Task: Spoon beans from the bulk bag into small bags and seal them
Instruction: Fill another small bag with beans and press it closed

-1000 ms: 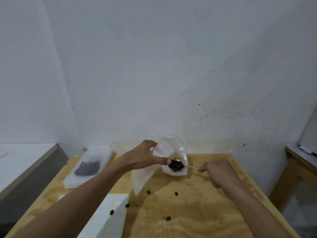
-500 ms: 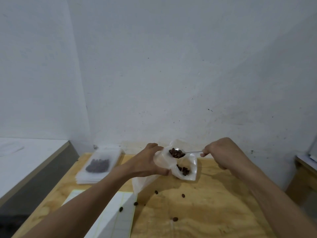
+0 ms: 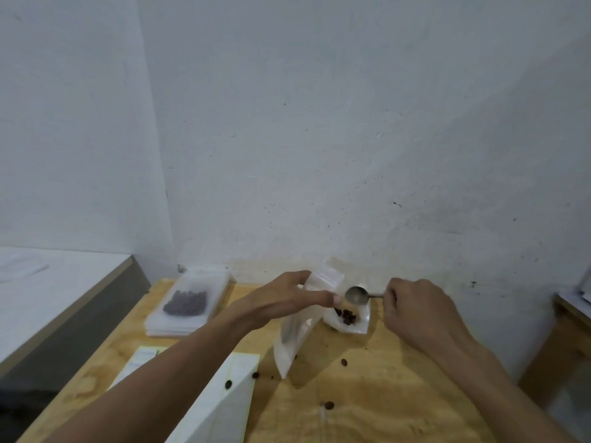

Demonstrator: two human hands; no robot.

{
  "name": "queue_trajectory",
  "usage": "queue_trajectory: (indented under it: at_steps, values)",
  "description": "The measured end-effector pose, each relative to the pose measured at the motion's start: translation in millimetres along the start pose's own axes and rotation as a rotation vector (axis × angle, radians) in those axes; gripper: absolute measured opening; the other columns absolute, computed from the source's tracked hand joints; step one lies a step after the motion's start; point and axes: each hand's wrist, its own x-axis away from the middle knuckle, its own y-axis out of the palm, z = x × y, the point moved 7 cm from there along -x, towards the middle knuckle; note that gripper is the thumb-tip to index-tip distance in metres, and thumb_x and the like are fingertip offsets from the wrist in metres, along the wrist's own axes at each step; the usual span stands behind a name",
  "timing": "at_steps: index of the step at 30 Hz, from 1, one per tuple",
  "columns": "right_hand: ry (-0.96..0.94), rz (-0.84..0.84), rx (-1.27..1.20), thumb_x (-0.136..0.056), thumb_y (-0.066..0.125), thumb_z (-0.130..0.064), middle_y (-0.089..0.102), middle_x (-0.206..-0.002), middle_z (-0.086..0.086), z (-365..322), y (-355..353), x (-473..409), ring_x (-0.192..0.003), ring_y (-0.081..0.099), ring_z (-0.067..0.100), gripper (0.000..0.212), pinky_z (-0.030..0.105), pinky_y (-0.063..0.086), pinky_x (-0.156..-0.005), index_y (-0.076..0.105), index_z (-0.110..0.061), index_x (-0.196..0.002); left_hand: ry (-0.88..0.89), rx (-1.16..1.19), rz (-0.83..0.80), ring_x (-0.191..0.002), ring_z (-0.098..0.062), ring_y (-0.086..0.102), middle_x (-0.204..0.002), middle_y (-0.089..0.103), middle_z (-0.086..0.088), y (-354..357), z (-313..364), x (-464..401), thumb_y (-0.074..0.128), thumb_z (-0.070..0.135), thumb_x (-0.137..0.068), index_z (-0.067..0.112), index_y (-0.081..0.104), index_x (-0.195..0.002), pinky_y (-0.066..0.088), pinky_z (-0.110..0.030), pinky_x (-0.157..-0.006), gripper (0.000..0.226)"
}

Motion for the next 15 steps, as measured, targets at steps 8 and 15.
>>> queue_trajectory:
  at_steps: [8, 15]
  values:
    - [0.117, -0.149, 0.056, -0.096, 0.044, -0.014, 0.038, -0.068, -0.005, -4.6, 33.3, 20.5, -0.055, 0.036, 0.012, 0.026, 0.025, 0.024, -0.046, 0.04, -0.018, -0.071, -0.185, -0.01, 0.041, -0.109, -0.02, 0.06, -0.12, 0.064, 0.005, 28.8, 8.6, -27.5, 0.081, 0.063, -0.067, 0.021, 0.064, -0.127, 0.05, -0.035, -0.093, 0.074]
    - [0.261, -0.154, -0.228, -0.086, 0.057, -0.018, 0.03, -0.052, -0.002, 23.4, 49.4, 20.2, -0.047, 0.028, 0.016, 0.04, 0.03, 0.017, -0.044, 0.031, -0.019, -0.055, -0.115, 0.07, -0.016, -0.127, -0.022, 0.055, -0.14, 0.058, 0.008, 52.3, 27.2, -45.9, 0.082, 0.075, -0.05, 0.03, 0.062, -0.134, 0.046, -0.043, -0.109, 0.097]
